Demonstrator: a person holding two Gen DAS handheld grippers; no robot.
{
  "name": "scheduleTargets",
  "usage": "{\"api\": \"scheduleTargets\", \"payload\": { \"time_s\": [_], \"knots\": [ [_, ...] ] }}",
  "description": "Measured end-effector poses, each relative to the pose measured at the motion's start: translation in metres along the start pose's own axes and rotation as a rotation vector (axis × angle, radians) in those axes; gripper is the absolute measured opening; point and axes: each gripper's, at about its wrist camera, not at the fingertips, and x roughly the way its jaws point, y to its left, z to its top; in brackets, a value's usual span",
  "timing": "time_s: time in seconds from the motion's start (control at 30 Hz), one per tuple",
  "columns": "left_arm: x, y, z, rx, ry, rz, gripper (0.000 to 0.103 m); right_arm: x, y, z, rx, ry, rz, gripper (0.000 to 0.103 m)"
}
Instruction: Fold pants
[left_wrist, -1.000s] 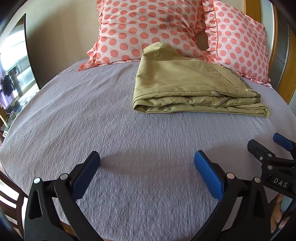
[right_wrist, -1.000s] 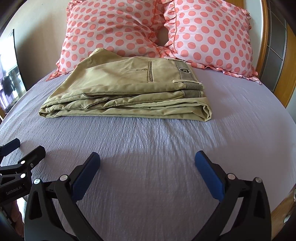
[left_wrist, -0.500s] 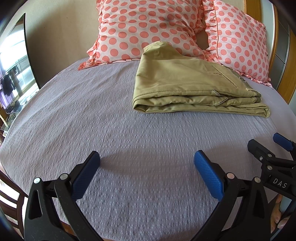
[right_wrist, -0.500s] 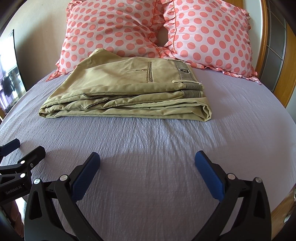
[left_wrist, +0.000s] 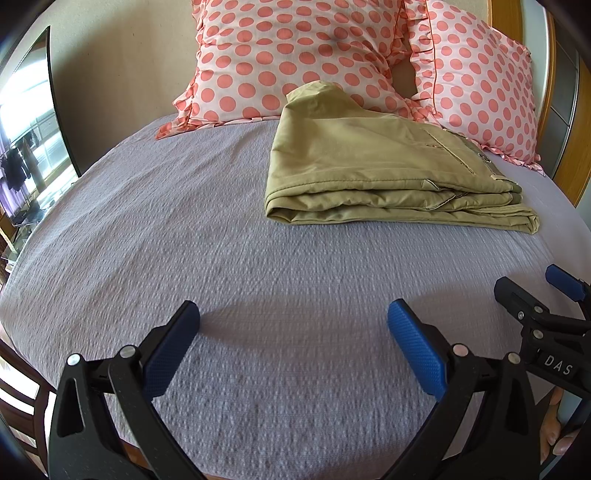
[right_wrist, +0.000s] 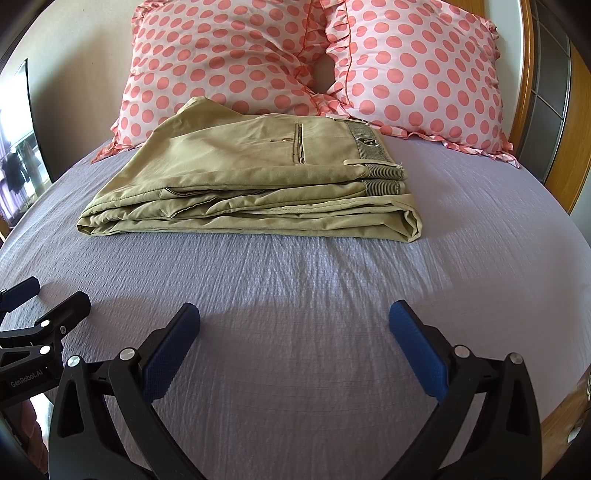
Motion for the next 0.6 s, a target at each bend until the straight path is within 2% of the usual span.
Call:
{"api": "scheduleTargets", "payload": {
  "time_s": [0.6],
  "knots": [
    [0.0009, 0.0005, -0.0023, -0.001, 0.0, -0.003, 0.101, 0.0002, 0.0004, 0.0001, 0.001, 0.0, 0.0, 0.102]
  ]
}}
